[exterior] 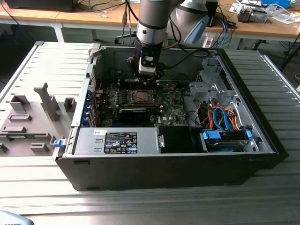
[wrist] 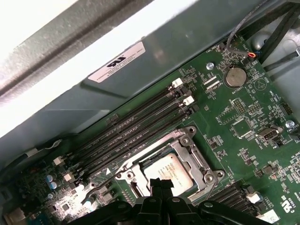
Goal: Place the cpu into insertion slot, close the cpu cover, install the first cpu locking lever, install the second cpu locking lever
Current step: 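Install the first cpu locking lever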
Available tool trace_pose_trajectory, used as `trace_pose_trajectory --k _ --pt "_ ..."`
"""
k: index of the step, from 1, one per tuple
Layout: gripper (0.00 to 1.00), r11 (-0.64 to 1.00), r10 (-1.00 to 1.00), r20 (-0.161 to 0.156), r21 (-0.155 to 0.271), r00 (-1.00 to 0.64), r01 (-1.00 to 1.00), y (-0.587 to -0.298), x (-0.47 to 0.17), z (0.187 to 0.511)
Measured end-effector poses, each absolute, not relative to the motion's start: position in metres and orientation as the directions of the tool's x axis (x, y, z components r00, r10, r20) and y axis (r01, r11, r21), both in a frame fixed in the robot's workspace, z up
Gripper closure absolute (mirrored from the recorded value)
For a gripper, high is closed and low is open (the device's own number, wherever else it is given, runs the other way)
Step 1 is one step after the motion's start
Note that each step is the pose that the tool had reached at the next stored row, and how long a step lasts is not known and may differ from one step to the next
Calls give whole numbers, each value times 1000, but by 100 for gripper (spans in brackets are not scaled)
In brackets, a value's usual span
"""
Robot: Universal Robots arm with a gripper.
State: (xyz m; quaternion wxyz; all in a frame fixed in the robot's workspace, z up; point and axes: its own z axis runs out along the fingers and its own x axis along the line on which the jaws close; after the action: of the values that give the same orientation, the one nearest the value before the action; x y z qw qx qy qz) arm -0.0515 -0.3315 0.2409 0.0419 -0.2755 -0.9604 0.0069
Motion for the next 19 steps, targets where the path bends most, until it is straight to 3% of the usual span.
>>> trace_pose_trajectory --k 19 --pt "89 885 465 77 -36 -882 463 -332 -52 241"
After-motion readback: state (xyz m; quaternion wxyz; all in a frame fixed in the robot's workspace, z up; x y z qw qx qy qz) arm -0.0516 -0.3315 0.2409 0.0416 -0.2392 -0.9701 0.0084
